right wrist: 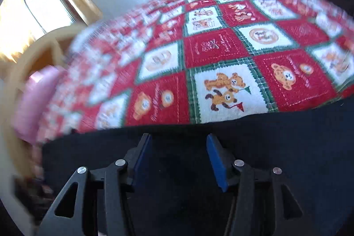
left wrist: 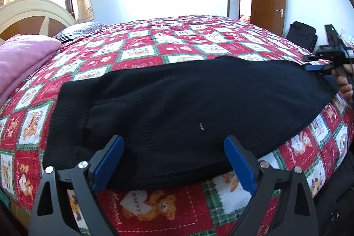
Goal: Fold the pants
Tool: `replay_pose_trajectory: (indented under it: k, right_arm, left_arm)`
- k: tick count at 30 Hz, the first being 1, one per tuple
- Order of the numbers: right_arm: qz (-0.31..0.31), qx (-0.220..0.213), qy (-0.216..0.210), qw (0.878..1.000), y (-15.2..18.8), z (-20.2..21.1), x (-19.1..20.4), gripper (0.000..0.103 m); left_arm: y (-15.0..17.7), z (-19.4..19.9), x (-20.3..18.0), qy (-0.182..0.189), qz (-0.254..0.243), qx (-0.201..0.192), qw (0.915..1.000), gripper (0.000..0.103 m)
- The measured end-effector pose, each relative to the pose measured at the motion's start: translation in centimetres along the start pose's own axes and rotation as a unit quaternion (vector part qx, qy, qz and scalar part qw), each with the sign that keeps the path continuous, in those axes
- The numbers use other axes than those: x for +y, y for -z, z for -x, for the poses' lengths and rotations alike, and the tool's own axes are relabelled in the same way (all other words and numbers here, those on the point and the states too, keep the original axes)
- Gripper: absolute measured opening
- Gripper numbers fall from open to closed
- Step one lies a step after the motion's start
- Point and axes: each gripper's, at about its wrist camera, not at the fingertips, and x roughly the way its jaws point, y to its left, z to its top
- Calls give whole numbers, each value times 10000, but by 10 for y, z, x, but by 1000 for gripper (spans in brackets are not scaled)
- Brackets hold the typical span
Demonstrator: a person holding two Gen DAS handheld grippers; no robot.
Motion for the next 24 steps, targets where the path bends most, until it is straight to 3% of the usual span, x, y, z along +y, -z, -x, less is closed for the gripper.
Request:
replay_pose_trajectory:
  k: [4,8,15,20,24]
  right_arm:
    - [-98,-367,272,9989,-4,42,-27,54]
    - [-460,-755,750,9933,-11,99,-79,54]
    - [-1095,-1538,1558,9696,-20,199,-173,53]
    - [-1783,-1409,1556,9613,-14,224,-226,53]
    - [-1761,-1251,1333,9672,-7,226,-238,53]
  left_arm:
    - [-2,0,4,-18,101,-28,9999,95]
    - [-2,-3,8,-83,153,35,9998,95]
    - [-4,-6,31,-410,388,6,9984,95]
    - [-5,-7,28,-475,246,34,9986,95]
    - [-8,-3,37,-721,364,-49,9967,95]
